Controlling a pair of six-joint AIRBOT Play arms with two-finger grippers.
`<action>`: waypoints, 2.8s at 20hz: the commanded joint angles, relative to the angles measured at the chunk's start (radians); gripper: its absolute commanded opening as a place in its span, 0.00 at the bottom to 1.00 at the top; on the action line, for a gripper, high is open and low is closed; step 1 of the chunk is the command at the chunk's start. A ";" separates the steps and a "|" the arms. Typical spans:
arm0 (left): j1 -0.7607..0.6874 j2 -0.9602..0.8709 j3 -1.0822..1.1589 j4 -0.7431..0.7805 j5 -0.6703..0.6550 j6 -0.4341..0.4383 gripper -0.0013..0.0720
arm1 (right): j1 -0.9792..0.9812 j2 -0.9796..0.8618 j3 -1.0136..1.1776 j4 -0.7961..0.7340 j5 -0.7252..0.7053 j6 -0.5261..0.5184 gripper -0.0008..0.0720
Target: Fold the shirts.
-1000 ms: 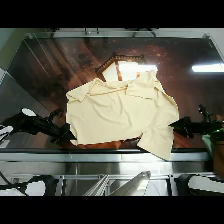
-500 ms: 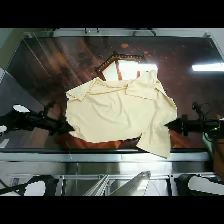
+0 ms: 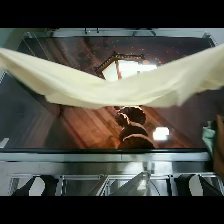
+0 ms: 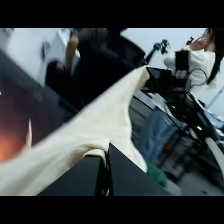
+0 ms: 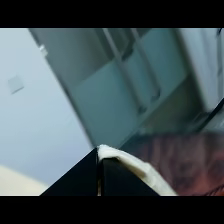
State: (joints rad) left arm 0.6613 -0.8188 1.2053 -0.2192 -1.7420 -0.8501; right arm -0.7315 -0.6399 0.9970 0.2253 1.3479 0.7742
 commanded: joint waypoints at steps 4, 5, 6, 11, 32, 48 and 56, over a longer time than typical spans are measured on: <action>0.257 -0.026 0.266 -0.409 -0.082 -0.082 0.04 | -0.114 0.179 0.257 -0.123 -0.385 -0.087 0.05; 0.224 -0.068 0.292 -0.267 -0.074 -0.109 0.04 | -0.113 0.154 0.272 -0.178 -0.330 -0.080 0.05; 0.180 -0.103 0.307 -0.107 -0.052 -0.125 0.04 | -0.104 0.125 0.268 -0.196 -0.270 -0.064 0.05; -0.216 -0.359 0.314 0.419 0.088 -0.119 0.04 | 0.151 -0.081 0.161 -0.415 -0.254 -0.064 0.05; -0.326 -1.399 0.794 0.787 0.280 -0.280 0.04 | 0.357 -1.293 0.466 -0.545 -0.236 -0.053 0.04; -0.322 -1.387 0.805 0.880 0.032 -0.405 0.45 | 0.312 -1.289 0.450 -0.679 0.024 0.058 0.50; -0.197 -0.996 0.318 1.103 0.063 -0.293 0.45 | 0.148 -0.952 0.111 -1.090 0.101 0.148 0.36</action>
State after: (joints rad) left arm 0.4156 -1.9633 1.7531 0.7647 -1.7107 -1.1995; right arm -0.5289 -1.7275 1.2770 -0.6807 1.4654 0.8948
